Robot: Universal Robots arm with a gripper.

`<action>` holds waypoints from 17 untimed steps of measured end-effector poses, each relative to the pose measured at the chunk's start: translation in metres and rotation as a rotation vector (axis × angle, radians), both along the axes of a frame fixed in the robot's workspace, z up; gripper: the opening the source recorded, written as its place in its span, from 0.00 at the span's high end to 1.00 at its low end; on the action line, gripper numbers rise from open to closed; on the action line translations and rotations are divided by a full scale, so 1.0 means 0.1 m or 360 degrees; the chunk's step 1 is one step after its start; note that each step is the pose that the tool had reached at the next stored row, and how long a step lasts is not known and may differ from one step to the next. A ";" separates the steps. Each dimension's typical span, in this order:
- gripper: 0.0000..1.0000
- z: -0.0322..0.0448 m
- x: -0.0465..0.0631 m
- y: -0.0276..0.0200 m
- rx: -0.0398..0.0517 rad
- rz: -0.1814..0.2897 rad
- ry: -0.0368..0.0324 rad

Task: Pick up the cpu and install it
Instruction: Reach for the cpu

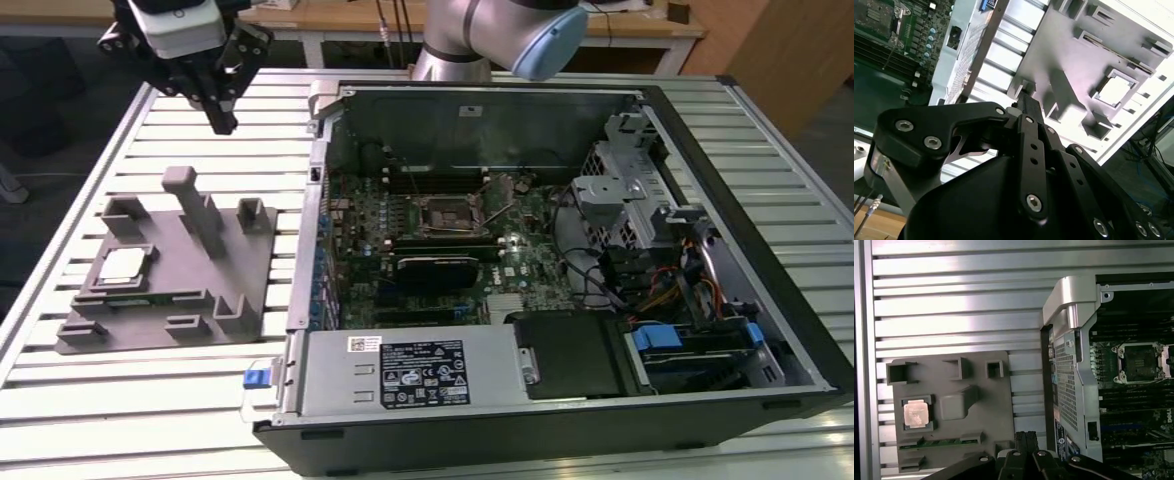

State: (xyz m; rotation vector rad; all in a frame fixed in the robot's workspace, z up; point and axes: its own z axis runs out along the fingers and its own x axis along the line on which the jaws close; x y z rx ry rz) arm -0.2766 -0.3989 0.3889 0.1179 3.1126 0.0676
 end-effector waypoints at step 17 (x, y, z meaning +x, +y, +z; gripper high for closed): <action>0.89 -0.011 -0.27 0.000 0.0000 0.0000 0.0000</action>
